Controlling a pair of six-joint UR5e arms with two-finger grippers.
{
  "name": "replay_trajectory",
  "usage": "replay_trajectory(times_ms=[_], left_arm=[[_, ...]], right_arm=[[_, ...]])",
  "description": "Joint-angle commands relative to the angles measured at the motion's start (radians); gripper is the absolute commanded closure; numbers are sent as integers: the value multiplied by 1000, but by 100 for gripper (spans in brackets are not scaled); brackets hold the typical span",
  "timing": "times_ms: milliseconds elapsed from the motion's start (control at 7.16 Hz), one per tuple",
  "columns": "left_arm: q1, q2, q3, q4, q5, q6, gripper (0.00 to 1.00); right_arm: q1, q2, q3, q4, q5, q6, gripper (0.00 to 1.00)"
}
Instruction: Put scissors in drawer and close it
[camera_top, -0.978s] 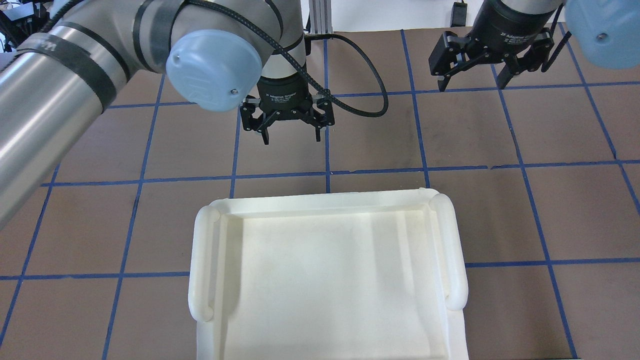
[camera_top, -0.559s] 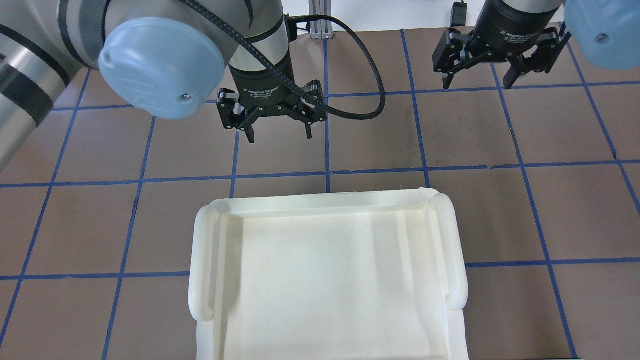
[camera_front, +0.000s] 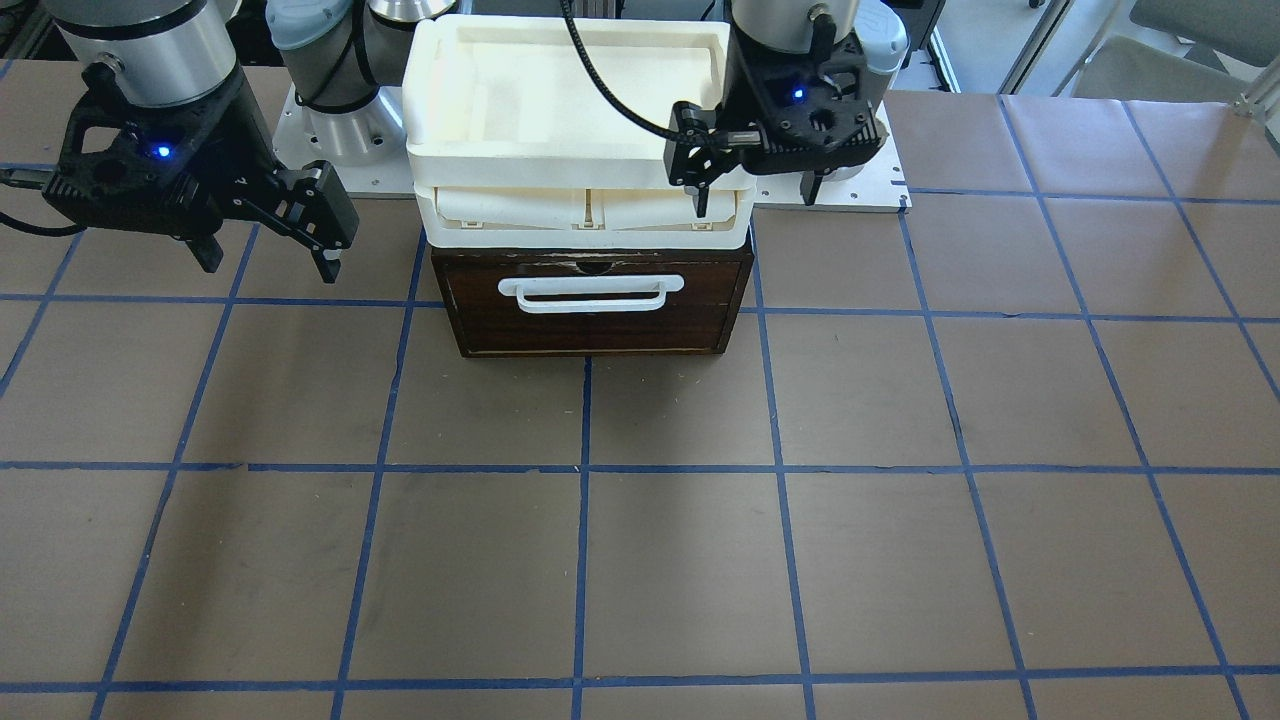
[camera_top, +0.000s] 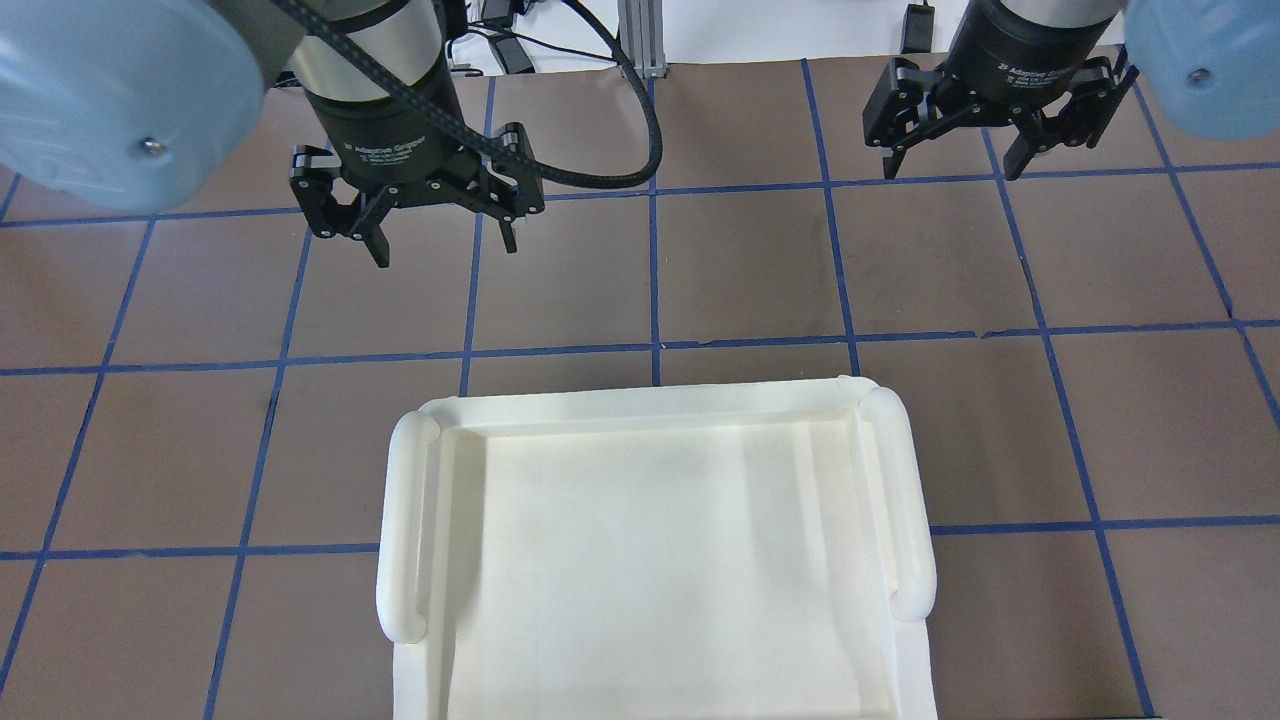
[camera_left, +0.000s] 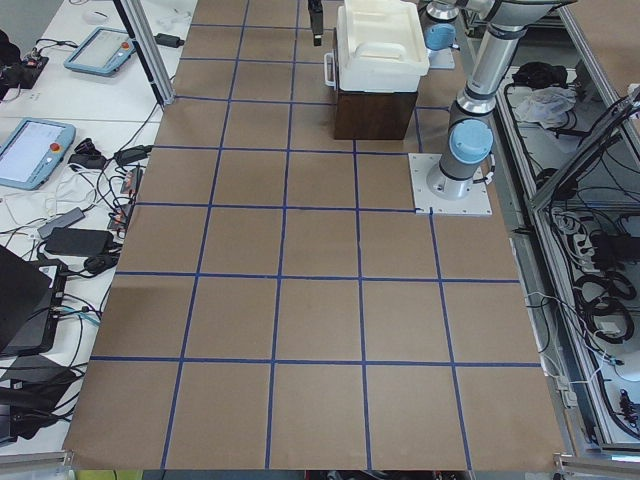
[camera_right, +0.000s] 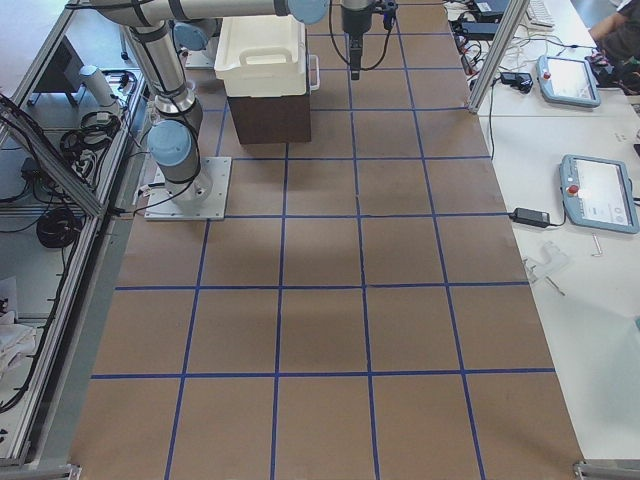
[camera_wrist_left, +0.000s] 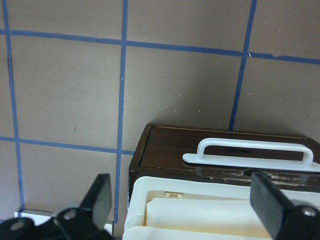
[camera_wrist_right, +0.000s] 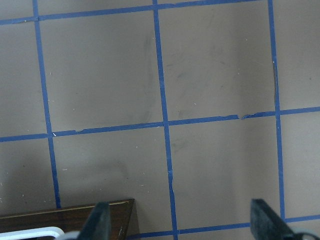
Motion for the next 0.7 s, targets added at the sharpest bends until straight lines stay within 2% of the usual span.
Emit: replay_trajectory(times_ms=[0,279,559], left_arm=[[90,43,-5,-1,-6,108,1],[123,46,-30,25,-16,338,1],[129,45,-25,75,-58,317,0]], right_arm=[[0,3,0,0,-1,-4,0],[0,3,0,0,-2,-7,0],[0,3,0,0,-2,-7,0]])
